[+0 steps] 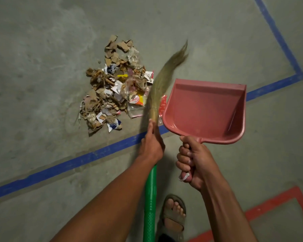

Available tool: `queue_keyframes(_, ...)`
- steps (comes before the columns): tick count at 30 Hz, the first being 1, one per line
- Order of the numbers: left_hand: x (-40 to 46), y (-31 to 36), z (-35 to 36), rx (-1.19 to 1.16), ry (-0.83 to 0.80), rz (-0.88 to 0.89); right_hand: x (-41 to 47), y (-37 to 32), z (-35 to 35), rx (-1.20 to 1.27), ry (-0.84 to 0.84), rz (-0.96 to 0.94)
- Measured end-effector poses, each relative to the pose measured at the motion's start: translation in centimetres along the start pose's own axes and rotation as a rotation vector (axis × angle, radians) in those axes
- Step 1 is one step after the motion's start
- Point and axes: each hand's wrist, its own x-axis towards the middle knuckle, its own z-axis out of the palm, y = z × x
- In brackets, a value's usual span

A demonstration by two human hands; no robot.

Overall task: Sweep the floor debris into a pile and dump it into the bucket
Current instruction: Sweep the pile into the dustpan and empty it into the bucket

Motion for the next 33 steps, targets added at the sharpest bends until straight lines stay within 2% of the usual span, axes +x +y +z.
queue_keyframes(3,-1.4,-2.0,-1.8,0.212,0.060,0.106,-1.3,1.4,0.4,-0.006,-0.013,0.005)
queue_keyframes(8,-4.2,-4.5,-3.3,0.347,0.043,0.239,-3.4,3.3,0.8,-0.041,0.009,-0.003)
queue_keyframes(15,-4.4,-7.3,-3.7,0.428,-0.105,0.200,-4.4,5.6,1.0,-0.074,0.020,0.014)
queue_keyframes(18,-5.7,-8.5,-5.4,0.433,-0.043,0.186,-4.6,6.4,1.4,-0.084,-0.004,0.023)
queue_keyframes(23,-8.4,-11.0,-9.1,0.239,0.083,0.311,-5.2,7.8,2.0,-0.106,-0.023,0.043)
queue_keyframes(26,-8.4,-12.2,-12.2,0.201,0.196,0.328,-5.6,8.7,2.2,-0.146,-0.039,0.069)
queue_keyframes(30,-6.0,-14.2,-15.8,0.199,0.337,0.236,-5.6,9.2,3.0,-0.171,-0.060,0.083)
queue_keyframes(33,-4.4,-16.3,-17.5,0.212,0.411,0.089,-5.2,9.2,3.9,-0.168,-0.085,0.085)
